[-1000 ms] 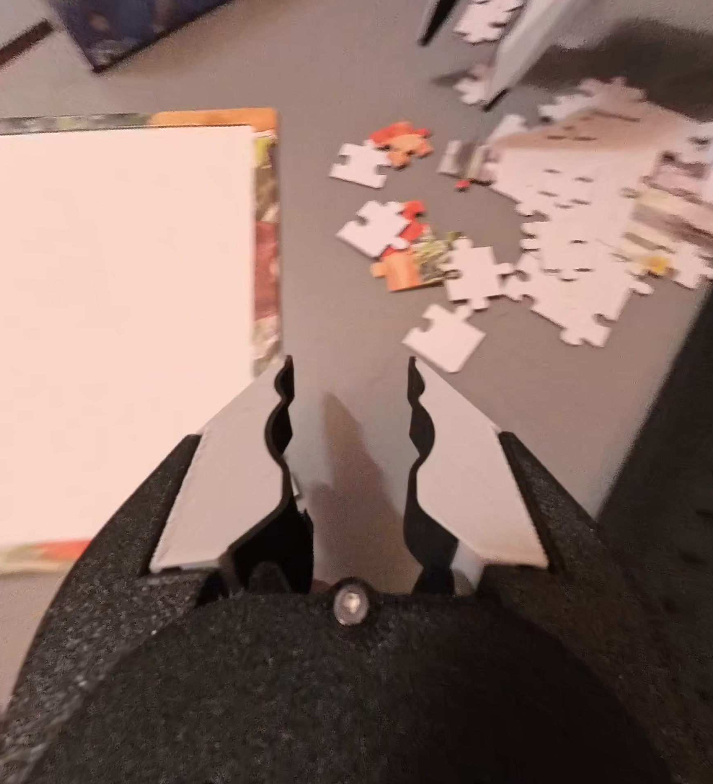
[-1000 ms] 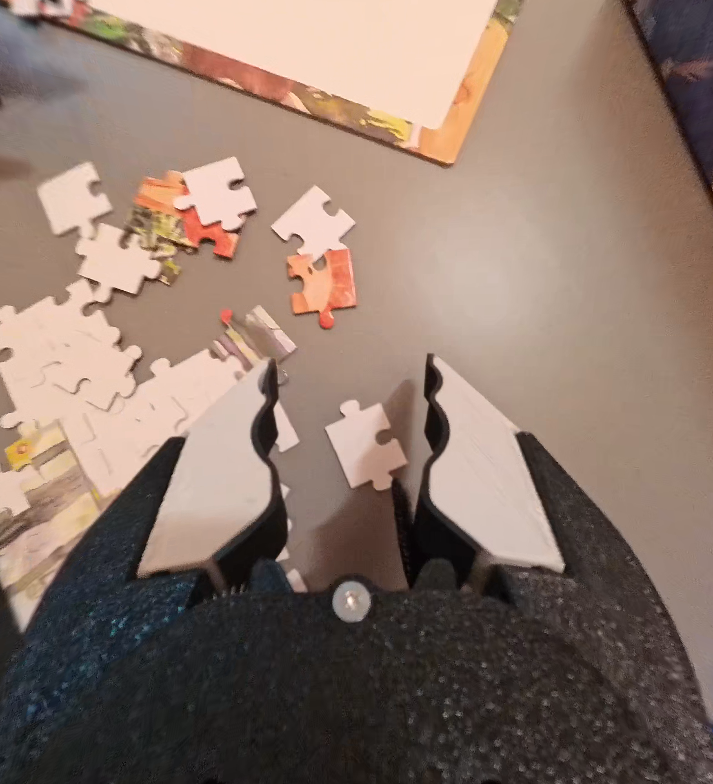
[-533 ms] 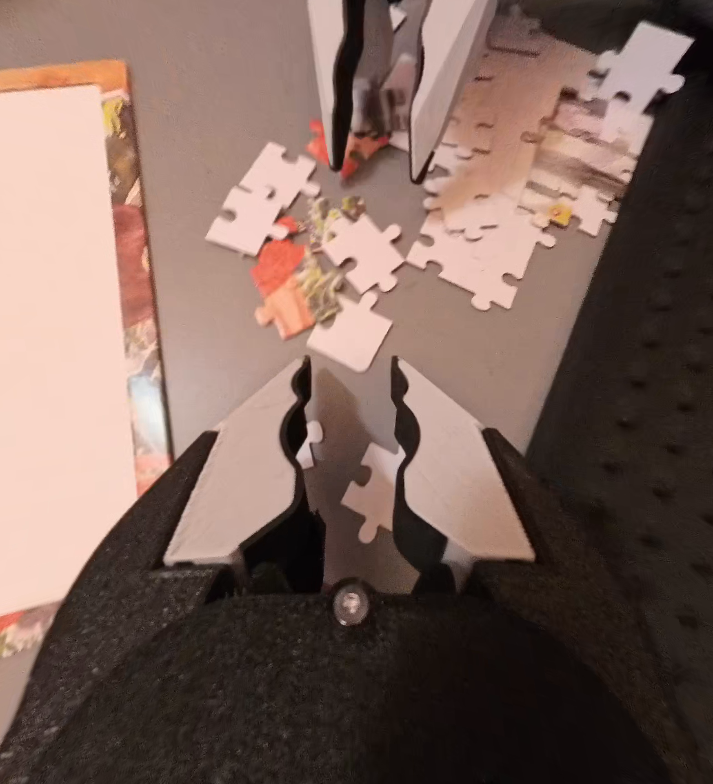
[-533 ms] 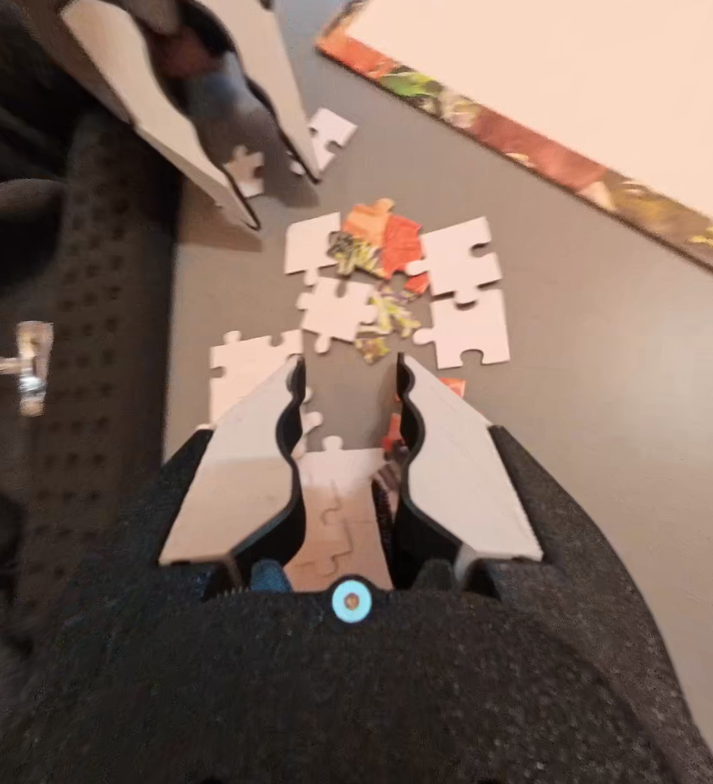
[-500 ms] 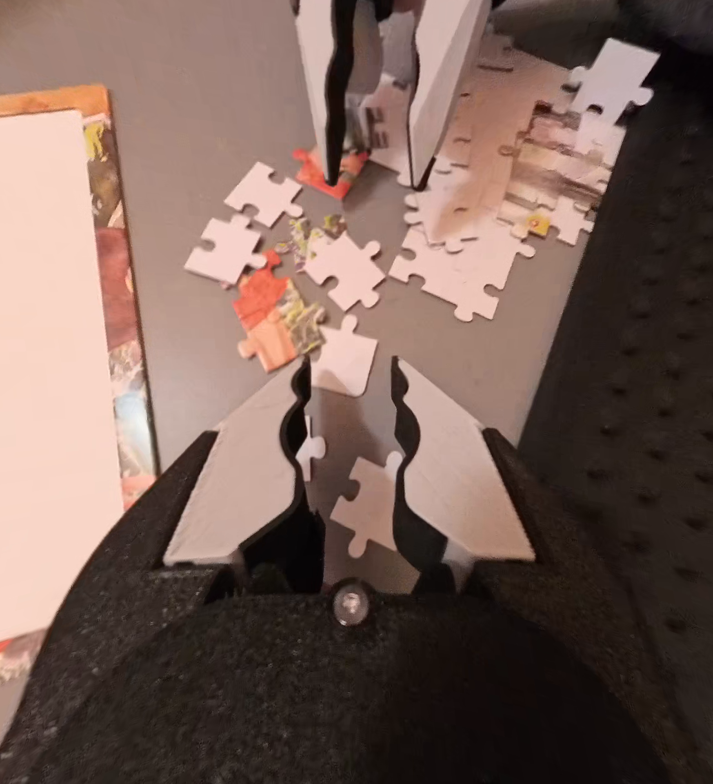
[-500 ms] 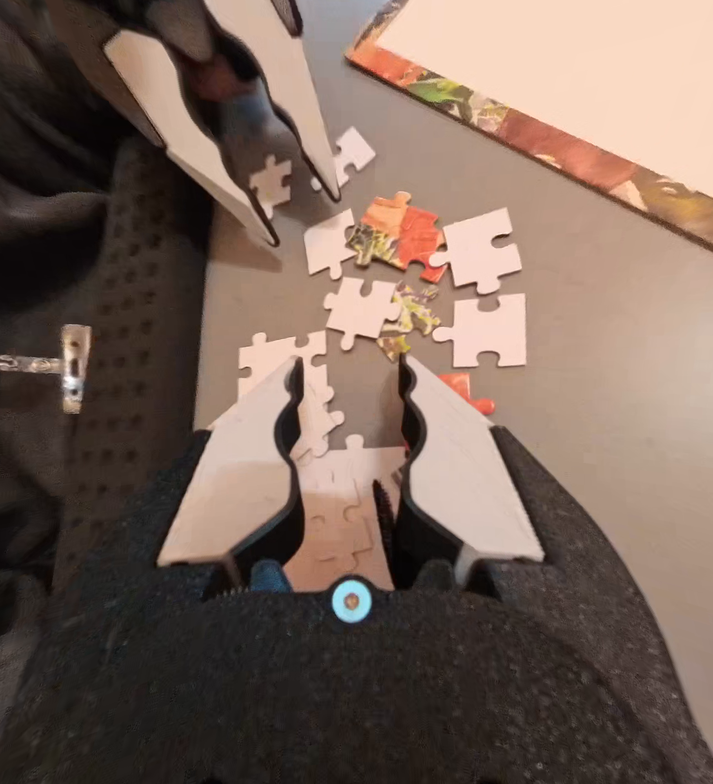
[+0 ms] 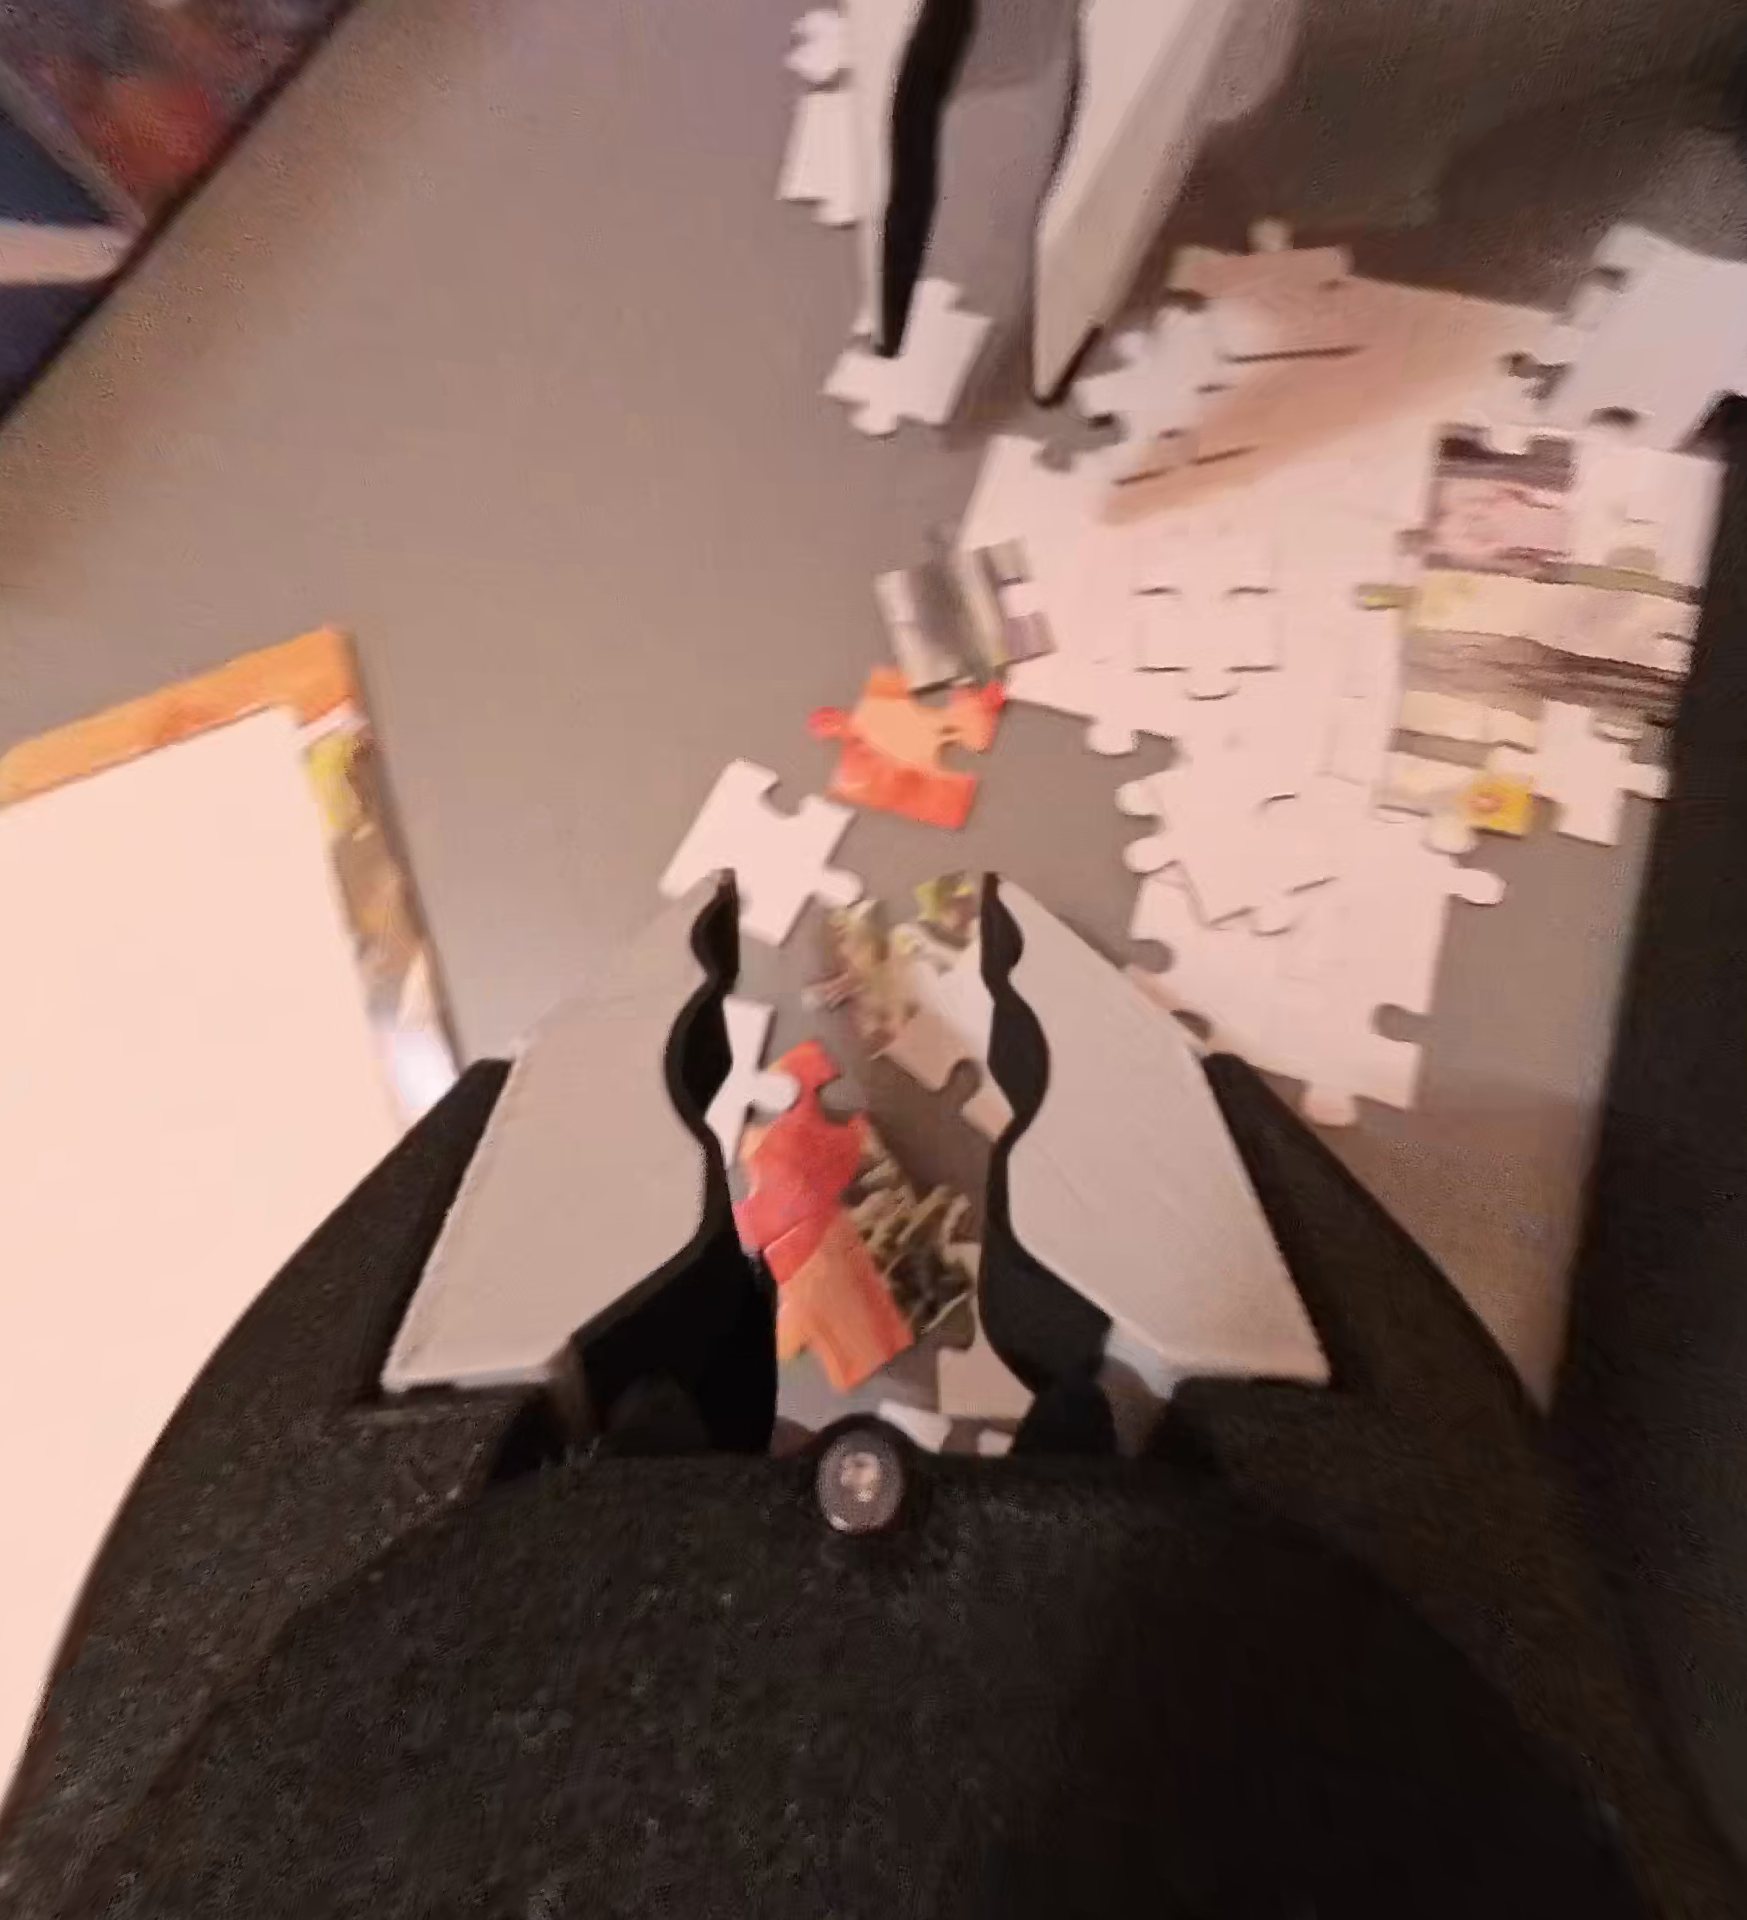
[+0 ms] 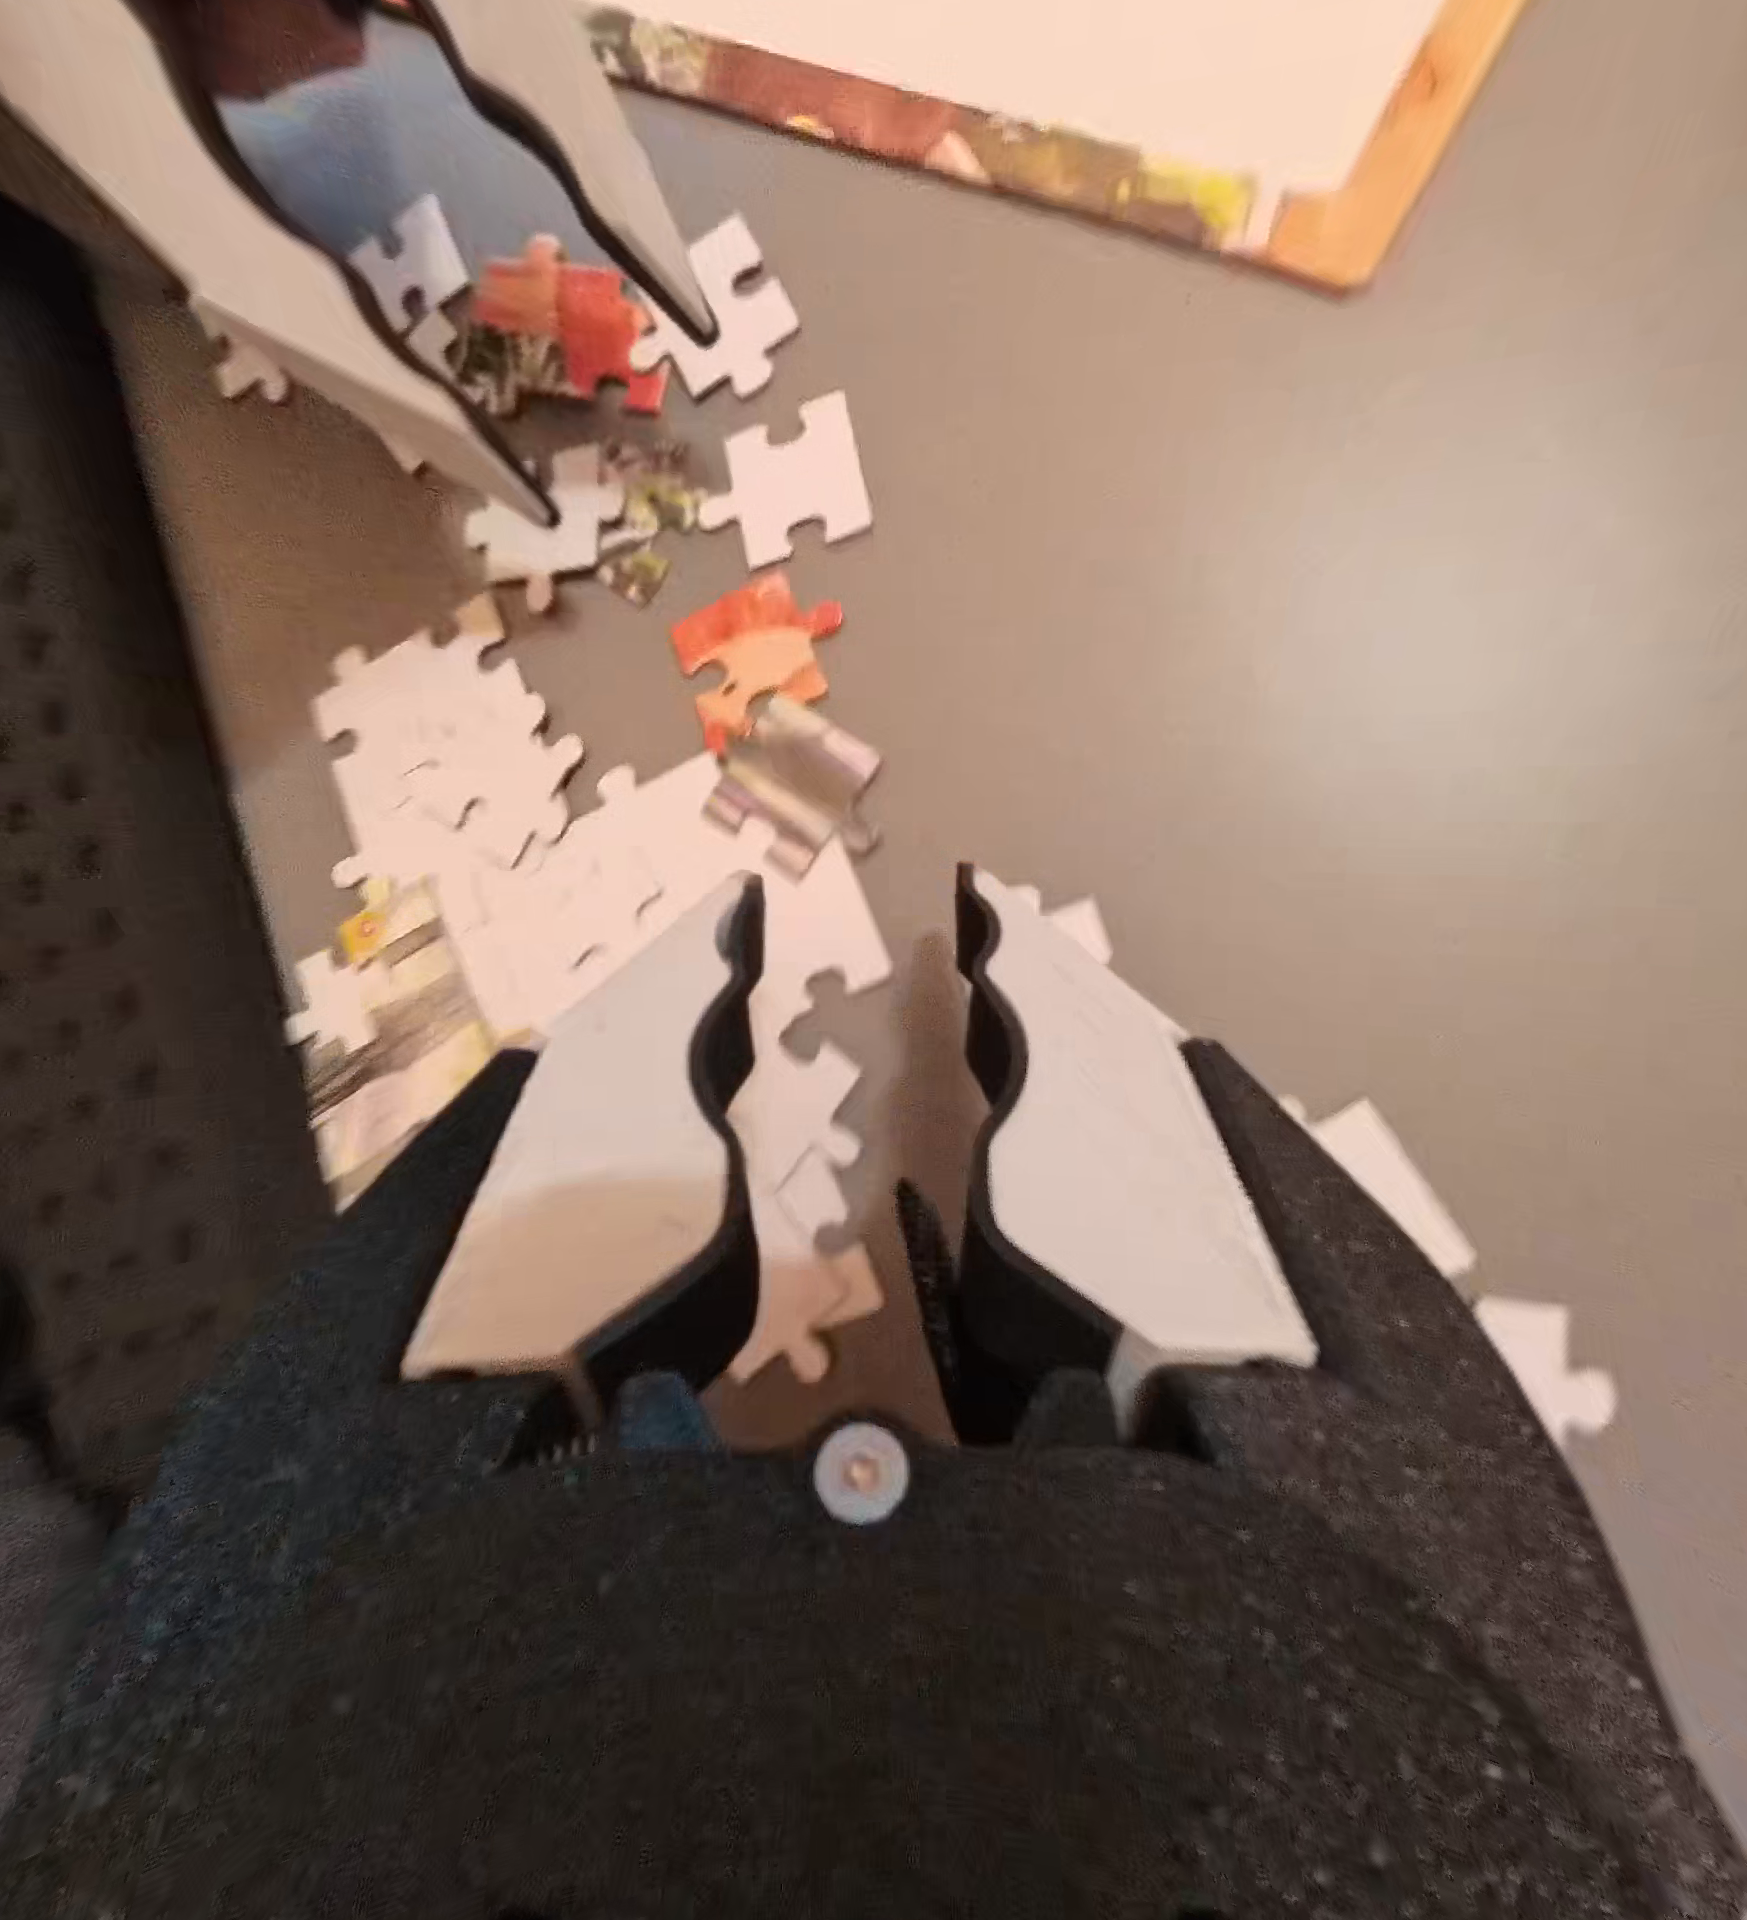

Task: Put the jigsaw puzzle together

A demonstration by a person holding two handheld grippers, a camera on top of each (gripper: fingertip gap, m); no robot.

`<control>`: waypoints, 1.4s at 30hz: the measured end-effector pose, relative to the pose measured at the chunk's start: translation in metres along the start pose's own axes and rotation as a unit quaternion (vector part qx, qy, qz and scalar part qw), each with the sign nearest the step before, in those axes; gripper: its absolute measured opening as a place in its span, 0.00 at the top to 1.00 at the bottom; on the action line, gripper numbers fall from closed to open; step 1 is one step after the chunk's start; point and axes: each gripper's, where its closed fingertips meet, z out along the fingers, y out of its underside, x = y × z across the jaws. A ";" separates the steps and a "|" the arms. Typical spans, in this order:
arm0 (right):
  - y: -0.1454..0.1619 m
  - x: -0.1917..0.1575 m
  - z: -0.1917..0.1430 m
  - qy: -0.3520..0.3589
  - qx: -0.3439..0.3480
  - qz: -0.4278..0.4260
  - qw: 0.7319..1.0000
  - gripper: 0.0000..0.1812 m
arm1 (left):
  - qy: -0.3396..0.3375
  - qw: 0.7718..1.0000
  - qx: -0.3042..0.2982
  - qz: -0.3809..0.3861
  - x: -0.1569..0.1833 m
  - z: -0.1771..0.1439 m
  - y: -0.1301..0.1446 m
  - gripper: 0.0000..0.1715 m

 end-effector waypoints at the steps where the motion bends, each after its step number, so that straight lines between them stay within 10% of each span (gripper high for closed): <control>1: 0.014 -0.007 -0.010 -0.032 -0.007 0.036 0.999 0.75 | 0.044 0.999 -0.007 0.029 0.020 0.007 -0.007 0.68; 9: 0.050 -0.014 -0.006 0.004 0.002 0.010 1.000 0.66 | 0.144 0.982 -0.030 0.116 0.094 0.046 -0.020 0.62; 15: 0.046 -0.066 -0.002 -0.159 -0.019 0.055 0.986 0.73 | 0.100 0.987 0.000 0.128 0.089 0.046 -0.022 0.62; 22: 0.078 -0.049 -0.055 -0.051 0.053 0.180 0.981 0.71 | 0.092 0.984 -0.013 0.150 0.080 0.016 -0.007 0.64; 25: 0.112 -0.070 -0.056 -0.051 0.031 0.243 0.968 0.54 | 0.112 0.982 -0.034 0.151 0.080 0.012 0.011 0.65; 35: 0.086 -0.086 -0.042 -0.070 0.100 0.387 0.914 0.46 | 0.160 0.981 -0.024 0.104 0.088 0.015 0.014 0.68; 42: 0.116 -0.103 -0.048 0.049 -0.003 0.367 0.929 0.69 | 0.143 0.983 -0.025 0.111 0.087 0.015 0.012 0.68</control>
